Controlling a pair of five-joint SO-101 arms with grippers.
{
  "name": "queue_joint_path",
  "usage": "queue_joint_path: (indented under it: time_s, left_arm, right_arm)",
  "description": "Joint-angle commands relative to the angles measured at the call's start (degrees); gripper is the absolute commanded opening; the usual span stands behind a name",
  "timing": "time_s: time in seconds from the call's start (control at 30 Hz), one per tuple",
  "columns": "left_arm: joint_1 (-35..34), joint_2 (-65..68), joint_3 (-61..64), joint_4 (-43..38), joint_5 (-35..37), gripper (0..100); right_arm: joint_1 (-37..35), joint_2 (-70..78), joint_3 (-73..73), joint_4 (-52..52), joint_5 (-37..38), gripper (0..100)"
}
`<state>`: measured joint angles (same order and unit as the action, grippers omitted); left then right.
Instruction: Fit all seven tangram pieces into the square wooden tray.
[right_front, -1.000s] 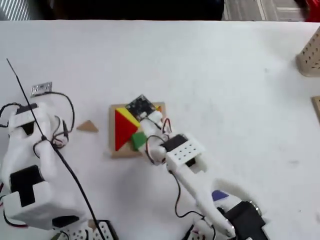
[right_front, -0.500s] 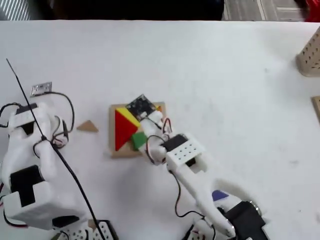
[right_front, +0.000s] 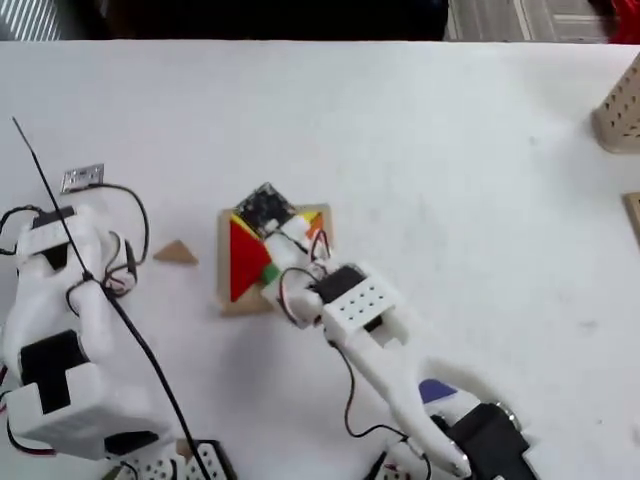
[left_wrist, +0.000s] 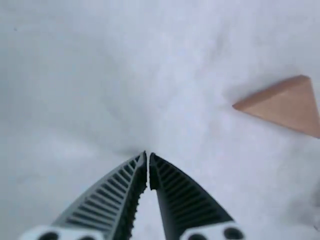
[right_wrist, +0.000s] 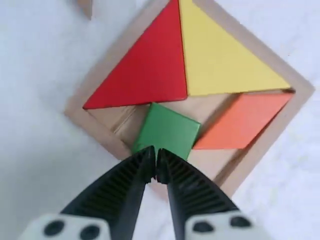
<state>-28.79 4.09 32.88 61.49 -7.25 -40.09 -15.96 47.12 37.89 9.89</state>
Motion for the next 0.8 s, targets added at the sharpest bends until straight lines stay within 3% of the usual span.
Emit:
queue_joint_path:
  time_s: [0.0,0.33,0.57,0.77]
  left_arm:
    - [0.7,-0.2,-1.2,-0.8,0.2,3]
    - [0.7,-0.2,-1.1,-0.9,0.2,3]
    - [0.7,-0.2,-1.1,-0.9,0.2,3]
    - [0.7,-0.2,-1.1,-0.9,0.2,2]
  right_arm:
    - [-2.0,-0.5,-3.2,0.4,4.1,2.5]
    - [3.3,-0.6,1.6,3.5,4.7,2.3]
    - [3.2,-0.5,1.5,-10.9,4.2,2.4]
    - [3.2,6.6,-3.5,-13.7,4.6,2.4]
